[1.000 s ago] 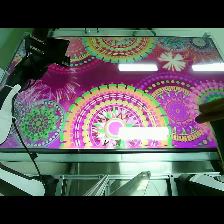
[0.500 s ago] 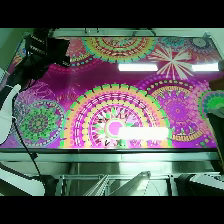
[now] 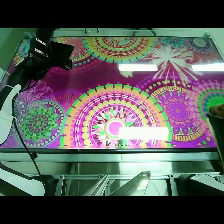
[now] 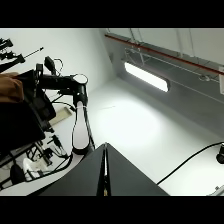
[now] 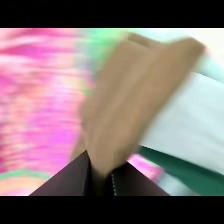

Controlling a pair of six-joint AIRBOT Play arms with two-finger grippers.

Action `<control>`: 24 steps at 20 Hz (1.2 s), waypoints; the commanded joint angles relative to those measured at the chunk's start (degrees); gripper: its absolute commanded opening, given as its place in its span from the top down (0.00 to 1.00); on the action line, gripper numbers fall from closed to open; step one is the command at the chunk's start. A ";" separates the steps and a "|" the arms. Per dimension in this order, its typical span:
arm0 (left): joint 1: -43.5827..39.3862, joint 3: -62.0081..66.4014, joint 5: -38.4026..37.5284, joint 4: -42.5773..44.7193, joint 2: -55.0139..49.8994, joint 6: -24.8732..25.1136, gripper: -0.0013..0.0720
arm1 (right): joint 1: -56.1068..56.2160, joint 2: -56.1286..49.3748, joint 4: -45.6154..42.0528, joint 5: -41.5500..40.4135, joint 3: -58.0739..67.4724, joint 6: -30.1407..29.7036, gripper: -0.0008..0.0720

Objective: Fold the shirts.

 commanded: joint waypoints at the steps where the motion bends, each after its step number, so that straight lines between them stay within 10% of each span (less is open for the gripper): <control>1: -0.44 -0.02 -0.28 3.65 0.00 0.37 0.97 | -3.85 2.99 -18.25 1.38 -7.96 3.50 0.95; 10: -0.48 -0.02 -0.28 3.67 0.00 0.37 0.97 | -7.32 2.47 -29.70 -4.33 -24.20 3.52 0.95; 11: -0.48 -0.02 -0.26 3.63 0.00 0.37 0.97 | -7.32 2.01 -29.75 -4.37 -24.79 2.67 0.87; 13: -0.48 -0.02 -0.26 3.63 0.00 0.37 0.97 | -7.32 0.72 -29.73 -3.48 -25.03 2.49 0.02; 19: -0.46 0.04 -0.20 3.56 0.04 0.35 0.98 | -4.09 0.33 -20.46 -2.32 -22.38 4.90 0.06; 22: 0.90 0.09 2.62 3.74 2.43 0.39 0.98 | 2.89 0.35 -3.37 -5.07 -16.81 4.35 0.81; 24: 4.15 0.09 5.84 7.08 6.08 0.98 0.98 | 9.70 0.79 5.05 -8.22 -12.98 4.22 0.95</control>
